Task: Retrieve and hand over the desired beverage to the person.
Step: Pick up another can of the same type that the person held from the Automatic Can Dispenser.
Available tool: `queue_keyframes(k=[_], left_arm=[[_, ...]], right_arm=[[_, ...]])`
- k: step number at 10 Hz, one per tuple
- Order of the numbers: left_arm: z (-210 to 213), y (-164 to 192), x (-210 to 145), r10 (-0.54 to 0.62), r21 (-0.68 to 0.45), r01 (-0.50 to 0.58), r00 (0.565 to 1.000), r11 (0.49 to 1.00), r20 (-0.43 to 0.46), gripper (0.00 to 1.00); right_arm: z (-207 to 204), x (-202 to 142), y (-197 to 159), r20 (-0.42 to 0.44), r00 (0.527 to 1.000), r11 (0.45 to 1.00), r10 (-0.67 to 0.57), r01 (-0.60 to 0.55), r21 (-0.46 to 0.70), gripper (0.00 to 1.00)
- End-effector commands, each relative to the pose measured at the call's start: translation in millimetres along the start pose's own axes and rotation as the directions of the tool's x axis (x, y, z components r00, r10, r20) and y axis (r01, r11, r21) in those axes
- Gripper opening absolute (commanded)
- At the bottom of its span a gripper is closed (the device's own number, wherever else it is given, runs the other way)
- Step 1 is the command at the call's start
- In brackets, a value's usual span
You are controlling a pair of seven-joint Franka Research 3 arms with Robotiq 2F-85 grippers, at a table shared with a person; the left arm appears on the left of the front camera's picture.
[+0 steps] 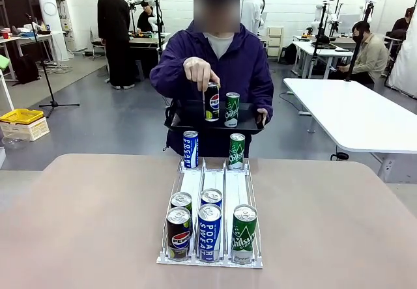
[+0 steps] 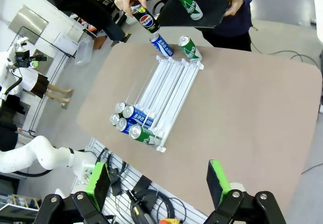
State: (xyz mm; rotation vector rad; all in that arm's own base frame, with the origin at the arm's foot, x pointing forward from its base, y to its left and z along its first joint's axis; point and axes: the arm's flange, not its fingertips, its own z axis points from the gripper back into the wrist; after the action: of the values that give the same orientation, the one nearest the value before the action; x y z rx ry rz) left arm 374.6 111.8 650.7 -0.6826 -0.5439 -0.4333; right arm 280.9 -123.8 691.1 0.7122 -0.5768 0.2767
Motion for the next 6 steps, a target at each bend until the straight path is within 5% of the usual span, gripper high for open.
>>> queue_keyframes(k=[1, 6], left_arm=[[0.9, 0.1, 0.1, -0.012, -0.017, 0.012, 1.0, 1.0, 0.013, 1.0], [0.9, 0.1, 0.1, -0.012, -0.017, 0.012, 1.0, 1.0, 0.013, 1.0]], right_arm=[[-1.0, 0.4, -1.1, 0.001, 1.0, 1.0, 0.008, -0.008, 0.023, 1.0], [-1.0, 0.4, -1.1, 0.001, 1.0, 1.0, 0.008, -0.008, 0.023, 1.0]])
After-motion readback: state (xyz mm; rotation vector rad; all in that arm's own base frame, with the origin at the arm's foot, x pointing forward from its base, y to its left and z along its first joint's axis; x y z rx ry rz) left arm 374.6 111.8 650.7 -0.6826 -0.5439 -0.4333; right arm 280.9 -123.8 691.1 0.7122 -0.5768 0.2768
